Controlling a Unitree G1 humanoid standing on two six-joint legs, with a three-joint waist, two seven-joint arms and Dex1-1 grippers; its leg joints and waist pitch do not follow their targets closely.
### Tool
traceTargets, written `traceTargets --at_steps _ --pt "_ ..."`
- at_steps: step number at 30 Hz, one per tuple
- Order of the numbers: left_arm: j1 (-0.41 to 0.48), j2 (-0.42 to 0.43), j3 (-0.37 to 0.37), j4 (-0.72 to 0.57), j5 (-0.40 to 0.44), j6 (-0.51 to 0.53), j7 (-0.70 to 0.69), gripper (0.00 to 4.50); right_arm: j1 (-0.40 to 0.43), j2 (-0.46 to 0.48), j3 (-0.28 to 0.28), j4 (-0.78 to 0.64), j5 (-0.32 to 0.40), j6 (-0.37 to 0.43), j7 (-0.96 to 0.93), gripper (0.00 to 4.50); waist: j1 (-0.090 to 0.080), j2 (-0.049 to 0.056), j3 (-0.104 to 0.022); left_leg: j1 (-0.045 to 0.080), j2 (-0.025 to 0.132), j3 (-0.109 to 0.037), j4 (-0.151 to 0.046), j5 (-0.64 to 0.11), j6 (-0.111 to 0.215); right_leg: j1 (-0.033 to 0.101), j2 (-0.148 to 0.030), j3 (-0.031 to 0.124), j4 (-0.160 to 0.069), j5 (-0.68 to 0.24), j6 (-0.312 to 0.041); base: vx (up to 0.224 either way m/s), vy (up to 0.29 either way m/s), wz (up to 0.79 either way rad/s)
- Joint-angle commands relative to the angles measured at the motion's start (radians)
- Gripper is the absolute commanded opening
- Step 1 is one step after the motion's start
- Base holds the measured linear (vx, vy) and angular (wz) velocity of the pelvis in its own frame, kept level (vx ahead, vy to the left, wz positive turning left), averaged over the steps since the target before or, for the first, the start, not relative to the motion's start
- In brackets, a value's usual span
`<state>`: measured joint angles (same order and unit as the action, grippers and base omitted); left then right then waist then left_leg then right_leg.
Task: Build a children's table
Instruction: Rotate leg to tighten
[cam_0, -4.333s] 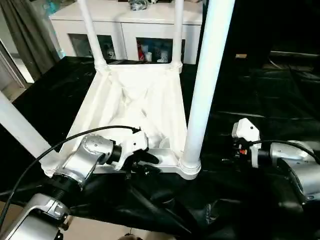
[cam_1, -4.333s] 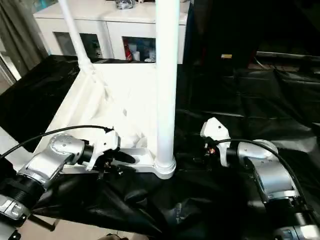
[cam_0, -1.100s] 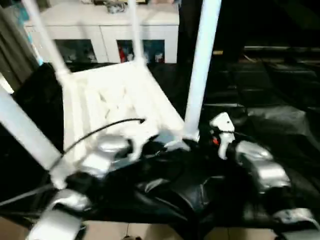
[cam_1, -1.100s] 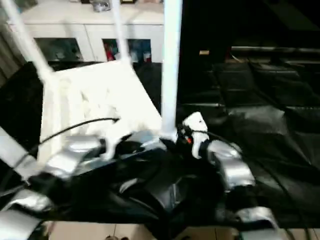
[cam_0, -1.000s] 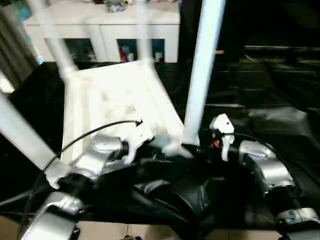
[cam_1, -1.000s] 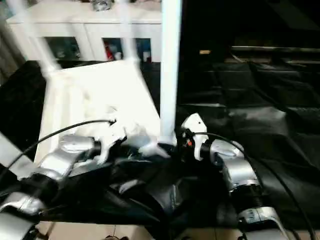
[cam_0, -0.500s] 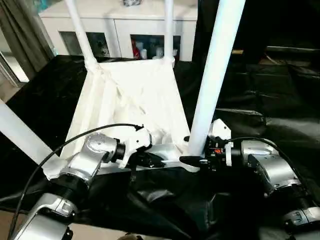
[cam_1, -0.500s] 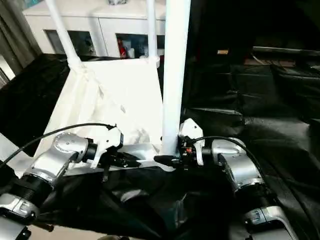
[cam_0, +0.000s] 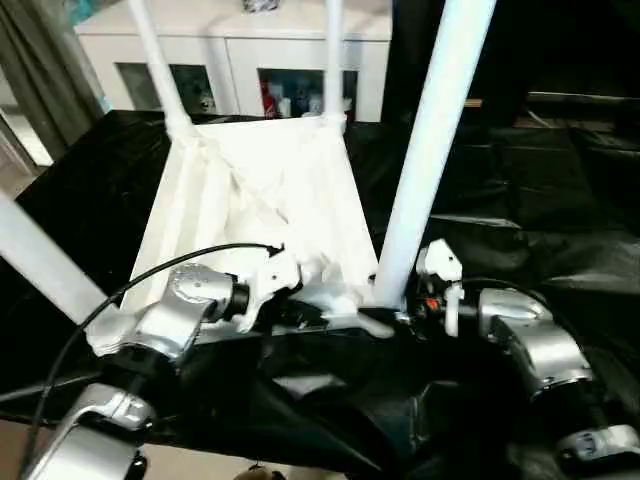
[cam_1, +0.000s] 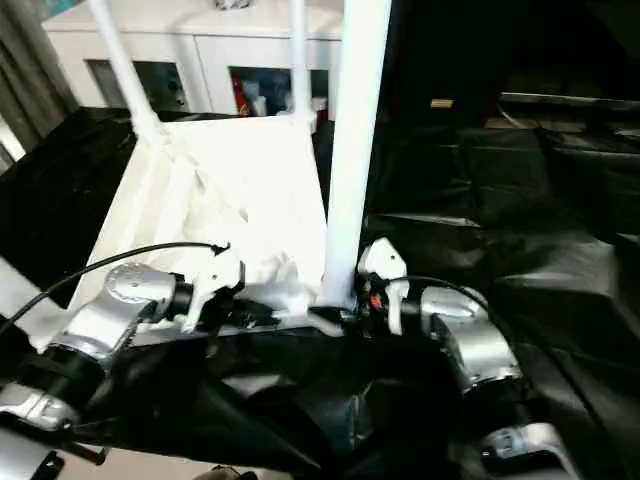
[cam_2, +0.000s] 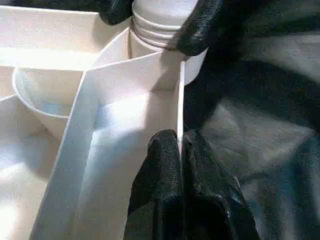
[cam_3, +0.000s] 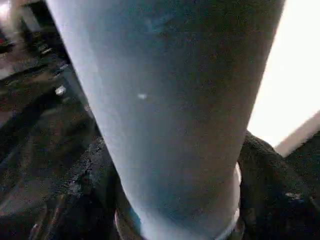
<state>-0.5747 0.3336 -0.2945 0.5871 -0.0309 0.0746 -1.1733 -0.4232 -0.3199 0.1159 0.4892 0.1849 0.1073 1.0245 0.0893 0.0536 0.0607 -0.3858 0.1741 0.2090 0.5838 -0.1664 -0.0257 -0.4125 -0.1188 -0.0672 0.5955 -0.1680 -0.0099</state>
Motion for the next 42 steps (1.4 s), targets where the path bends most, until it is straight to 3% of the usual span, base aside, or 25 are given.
traceTargets --at_steps 1,2,5,6,8,11,13,15,18,19,26,29,32,36,42 --pt "-0.027 -0.024 0.053 0.034 -0.008 0.012 0.107 0.0 0.006 0.034 0.006 0.017 -0.006 0.001 -0.048 2.72 -0.001 -0.014 -0.068 0.025 0.049 -0.028 -0.074 -0.327 0.012 0.038 -0.039 0.035 -0.083 -0.379 -0.184 0.0 0.0 0.0" --pt "-0.052 -0.069 0.069 0.068 0.004 0.025 0.21 0.0 -0.005 0.099 -0.012 0.071 -0.04 -0.01 -0.207 2.72 -0.004 -0.017 -0.068 0.026 0.05 -0.03 -0.075 -0.339 0.002 0.038 -0.041 0.036 -0.085 -0.403 -0.176 0.0 0.0 0.0" --pt "-0.066 -0.106 0.074 0.086 0.013 0.036 0.28 0.0 -0.015 0.149 -0.019 0.108 -0.061 -0.009 -0.314 2.72 -0.015 -0.018 -0.064 0.021 0.047 -0.038 -0.081 -0.368 -0.019 0.041 -0.043 0.03 -0.091 -0.471 -0.144 0.0 0.0 0.0" --pt "-0.08 -0.162 0.07 0.1 0.028 0.046 0.355 0.0 -0.037 0.214 -0.012 0.151 -0.097 -0.005 -0.439 2.72 -0.019 -0.015 -0.061 0.027 0.046 -0.039 -0.081 -0.395 -0.026 0.032 -0.042 0.03 -0.097 -0.509 -0.131 0.0 0.0 0.0" --pt "-0.084 -0.191 0.064 0.102 0.035 0.052 0.381 0.0 -0.05 0.241 0.002 0.161 -0.112 -0.004 -0.467 2.72 -0.029 -0.017 -0.061 0.037 0.043 -0.041 -0.079 -0.44 -0.027 0.028 -0.042 0.026 -0.111 -0.574 -0.105 0.0 0.0 0.0" --pt "-0.085 -0.205 0.059 0.101 0.039 0.055 0.391 0.0 -0.055 0.252 0.012 0.162 -0.12 -0.01 -0.469 2.72 -0.032 -0.015 -0.061 0.035 0.043 -0.043 -0.082 -0.447 -0.016 0.03 -0.041 0.024 -0.114 -0.57 -0.098 0.0 0.0 0.0" --pt "-0.086 -0.231 0.052 0.1 0.043 0.055 0.401 0.0 -0.063 0.268 0.028 0.163 -0.131 -0.031 -0.463 2.72 -0.033 -0.014 -0.066 0.029 0.046 -0.044 -0.088 -0.43 -0.006 0.036 -0.039 0.025 -0.108 -0.496 -0.106 0.0 0.0 0.0" --pt "-0.086 -0.24 0.048 0.1 0.046 0.052 0.404 0.0 -0.064 0.274 0.021 0.163 -0.122 -0.036 -0.449 3.42 -0.032 -0.016 -0.065 0.032 0.047 -0.042 -0.088 -0.436 -0.004 0.033 -0.038 0.027 -0.108 -0.484 -0.115 0.0 0.0 0.0" --pt "-0.072 -0.224 0.038 0.081 0.037 0.033 0.338 0.0 -0.053 0.235 0.001 0.12 -0.067 -0.023 -0.328 3.51 -0.032 -0.013 -0.066 0.032 0.046 -0.041 -0.086 -0.437 0.003 0.034 -0.04 0.03 -0.106 -0.464 -0.128 0.0 0.0 0.0" --pt "-0.068 -0.219 0.037 0.076 0.037 0.032 0.328 0.0 -0.051 0.228 0.003 0.114 -0.063 -0.023 -0.315 3.78 -0.031 -0.015 -0.067 0.031 0.046 -0.04 -0.086 -0.434 0.007 0.036 -0.04 0.03 -0.106 -0.456 -0.129 0.0 0.0 0.0" --pt "-0.026 -0.136 0.016 0.024 0.017 0.009 0.153 0.0 -0.025 0.095 0.016 0.016 -0.007 0.007 -0.104 3.78 -0.014 -0.016 -0.077 0.02 0.051 -0.028 -0.073 -0.286 0.074 0.05 -0.037 0.032 -0.082 -0.277 -0.197 0.0 0.0 0.0" --pt "-0.017 -0.108 0.01 0.016 0.014 0.004 0.106 0.0 -0.02 0.058 0.015 -0.007 0.011 0.019 -0.044 3.78 -0.007 -0.014 -0.08 0.019 0.053 -0.026 -0.068 -0.258 0.081 0.049 -0.037 0.032 -0.076 -0.251 -0.209 0.0 0.0 0.0" --pt "0.003 -0.038 0.008 -0.006 -0.01 -0.008 -0.028 0.0 -0.011 -0.023 0.002 -0.047 0.047 0.047 0.097 3.64 0.005 -0.014 -0.082 0.017 0.055 -0.025 -0.064 -0.218 0.092 0.05 -0.034 0.033 -0.066 -0.202 -0.225 0.0 0.0 0.0" --pt "0.012 -0.006 0.009 -0.026 -0.024 0.007 -0.095 0.0 -0.013 -0.05 0.0 -0.049 0.056 0.053 0.143 3.28 0.009 -0.016 -0.084 0.019 0.058 -0.023 -0.062 -0.198 0.089 0.049 -0.035 0.033 -0.06 -0.174 -0.245 0.0 0.0 0.0" --pt "0.013 0.009 0.004 -0.028 -0.025 0.005 -0.118 0.0 -0.016 -0.059 0.011 -0.053 0.057 0.061 0.172 2.83 0.012 -0.015 -0.077 0.024 0.059 -0.025 -0.07 -0.268 0.046 0.045 -0.036 0.035 -0.07 -0.269 -0.225 0.0 0.0 0.0"
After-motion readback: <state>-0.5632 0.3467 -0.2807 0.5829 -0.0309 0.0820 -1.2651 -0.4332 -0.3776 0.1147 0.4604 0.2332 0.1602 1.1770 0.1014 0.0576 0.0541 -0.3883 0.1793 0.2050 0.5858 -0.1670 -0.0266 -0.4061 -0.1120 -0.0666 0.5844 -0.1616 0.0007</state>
